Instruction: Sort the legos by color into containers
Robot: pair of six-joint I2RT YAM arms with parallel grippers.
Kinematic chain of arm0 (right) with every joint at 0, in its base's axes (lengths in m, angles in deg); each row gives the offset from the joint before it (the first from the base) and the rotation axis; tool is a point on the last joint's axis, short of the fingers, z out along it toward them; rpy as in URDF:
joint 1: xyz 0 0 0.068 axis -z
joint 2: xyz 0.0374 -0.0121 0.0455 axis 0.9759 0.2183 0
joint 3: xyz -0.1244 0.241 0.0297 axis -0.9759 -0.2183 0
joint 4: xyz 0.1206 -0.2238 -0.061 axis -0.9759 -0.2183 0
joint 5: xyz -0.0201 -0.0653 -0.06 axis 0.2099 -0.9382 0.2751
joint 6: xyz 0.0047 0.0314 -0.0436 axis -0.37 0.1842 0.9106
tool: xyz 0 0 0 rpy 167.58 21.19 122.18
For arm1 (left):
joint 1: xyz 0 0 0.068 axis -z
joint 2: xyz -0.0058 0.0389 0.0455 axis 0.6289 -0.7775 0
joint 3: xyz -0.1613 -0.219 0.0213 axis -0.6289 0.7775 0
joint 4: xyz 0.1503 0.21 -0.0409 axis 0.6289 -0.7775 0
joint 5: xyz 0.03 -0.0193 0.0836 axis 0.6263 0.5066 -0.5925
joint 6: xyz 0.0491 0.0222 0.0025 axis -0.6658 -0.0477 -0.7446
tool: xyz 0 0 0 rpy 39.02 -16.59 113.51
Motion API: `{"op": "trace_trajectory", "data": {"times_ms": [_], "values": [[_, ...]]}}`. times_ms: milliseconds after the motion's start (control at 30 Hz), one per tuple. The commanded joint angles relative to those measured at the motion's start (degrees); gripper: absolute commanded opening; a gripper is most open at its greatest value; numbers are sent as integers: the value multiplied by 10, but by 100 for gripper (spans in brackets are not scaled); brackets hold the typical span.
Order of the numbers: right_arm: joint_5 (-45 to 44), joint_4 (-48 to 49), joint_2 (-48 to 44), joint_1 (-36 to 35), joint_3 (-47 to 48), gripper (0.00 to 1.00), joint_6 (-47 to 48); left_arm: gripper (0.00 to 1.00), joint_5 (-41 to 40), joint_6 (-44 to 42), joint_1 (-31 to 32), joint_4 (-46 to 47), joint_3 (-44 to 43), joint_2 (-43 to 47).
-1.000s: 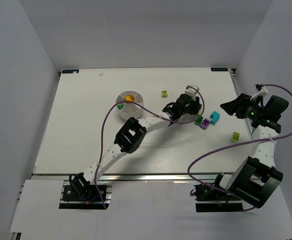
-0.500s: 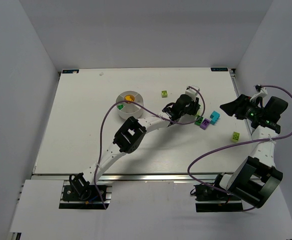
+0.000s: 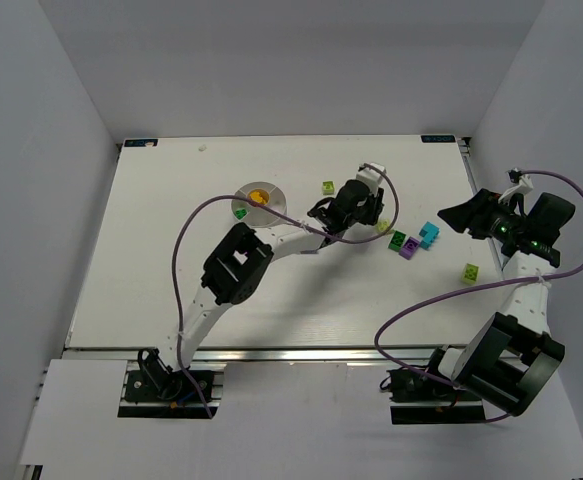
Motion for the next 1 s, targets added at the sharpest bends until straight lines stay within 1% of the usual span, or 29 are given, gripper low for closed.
{"op": "trace_trajectory", "data": {"times_ms": [0, 133, 200, 267, 333, 400, 433, 500, 533, 567, 633, 667, 700, 767, 833, 900, 933, 967], "values": [[22, 8, 1, 3, -5, 66, 8, 35, 8, -6, -2, 27, 38, 105], [38, -12, 8, 3, 3, 66, 24, 33, 8, 3, -8, 1, 86, 165], [45, -21, 10, 2, 5, 64, 36, 32, 2, 8, -8, -12, 119, 193], [52, -23, 13, -1, 5, 61, 39, 31, -8, 10, -13, -46, 139, 237], [59, -27, 14, -7, 7, 57, 47, 30, -15, 16, -13, -102, 161, 282], [59, -34, 16, -15, 9, 54, 52, 29, -22, 26, -29, -133, 182, 315], [59, -34, 17, -17, 10, 54, 55, 29, -23, 29, -34, -161, 210, 353], [52, -36, 15, -27, 9, 53, 58, 29, -35, 34, -51, -195, 240, 392], [51, -34, 15, -29, 9, 53, 60, 29, -41, 34, -57, -205, 273, 412], [48, -35, 15, -31, 9, 53, 60, 29, -45, 36, -65, -216, 290, 455], [42, -35, 16, -43, 8, 53, 60, 29, -60, 39, -93, -240, 337, 497], [42, -36, 18, -45, 8, 53, 60, 29, -61, 40, -104, -247, 350, 533], [37, -36, 21, -51, 9, 53, 61, 29, -63, 40, -129, -262, 363, 549], [33, -37, 27, -55, 10, 53, 61, 29, -55, 43, -157, -280, 391, 584], [27, -41, 29, -67, 10, 53, 61, 29, -38, 44, -195, -294, 405, 599], [23, -42, 31, -70, 12, 53, 61, 29, -29, 46, -219, -303, 419, 606], [21, -42, 32, -70, 12, 53, 61, 29, -21, 47, -243, -304, 422, 606], [18, -43, 32, -73, 12, 53, 78, 29, -10, 51, -254, -305, 428, 605]]}}
